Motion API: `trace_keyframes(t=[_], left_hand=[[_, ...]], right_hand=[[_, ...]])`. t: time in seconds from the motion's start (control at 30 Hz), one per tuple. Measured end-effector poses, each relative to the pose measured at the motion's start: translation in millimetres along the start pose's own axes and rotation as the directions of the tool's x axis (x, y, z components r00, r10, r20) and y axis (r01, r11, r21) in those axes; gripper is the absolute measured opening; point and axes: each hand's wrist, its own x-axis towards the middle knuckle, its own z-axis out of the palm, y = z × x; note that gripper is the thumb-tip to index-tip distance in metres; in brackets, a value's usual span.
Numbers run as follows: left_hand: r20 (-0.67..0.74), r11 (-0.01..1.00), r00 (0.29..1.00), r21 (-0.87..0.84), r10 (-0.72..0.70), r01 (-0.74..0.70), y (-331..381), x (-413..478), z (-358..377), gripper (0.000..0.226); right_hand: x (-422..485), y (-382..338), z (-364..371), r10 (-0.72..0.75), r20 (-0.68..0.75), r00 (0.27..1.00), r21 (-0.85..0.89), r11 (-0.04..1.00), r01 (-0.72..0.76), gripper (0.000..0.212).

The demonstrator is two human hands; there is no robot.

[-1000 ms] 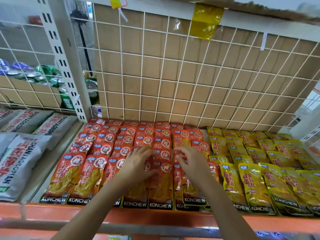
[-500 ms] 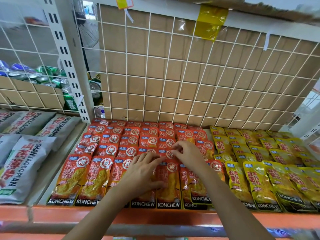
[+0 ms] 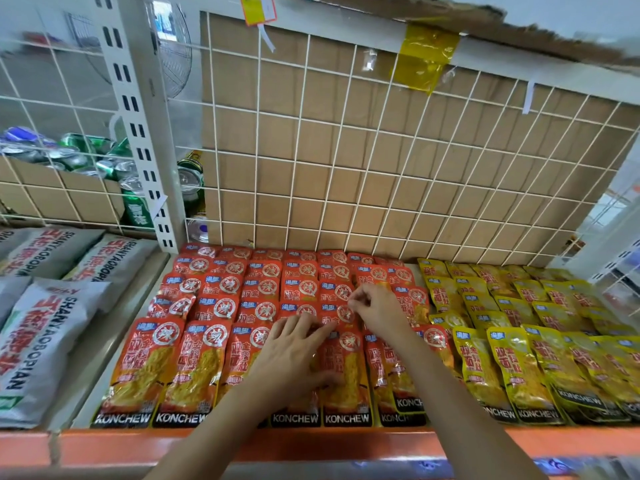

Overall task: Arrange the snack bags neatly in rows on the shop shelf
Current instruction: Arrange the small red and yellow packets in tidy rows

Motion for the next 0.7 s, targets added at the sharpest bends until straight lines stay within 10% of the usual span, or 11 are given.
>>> trace_keyframes(t=[0.7], left_hand=[[-0.056, 0.999, 0.998, -0.039, 0.024, -0.026, -2.3, -1.9, 3.3, 0.094]], right_hand=[[-0.1, -1.8, -1.7, 0.021, 0.024, 0.999, -0.016, 1.0, -0.021, 0.007]])
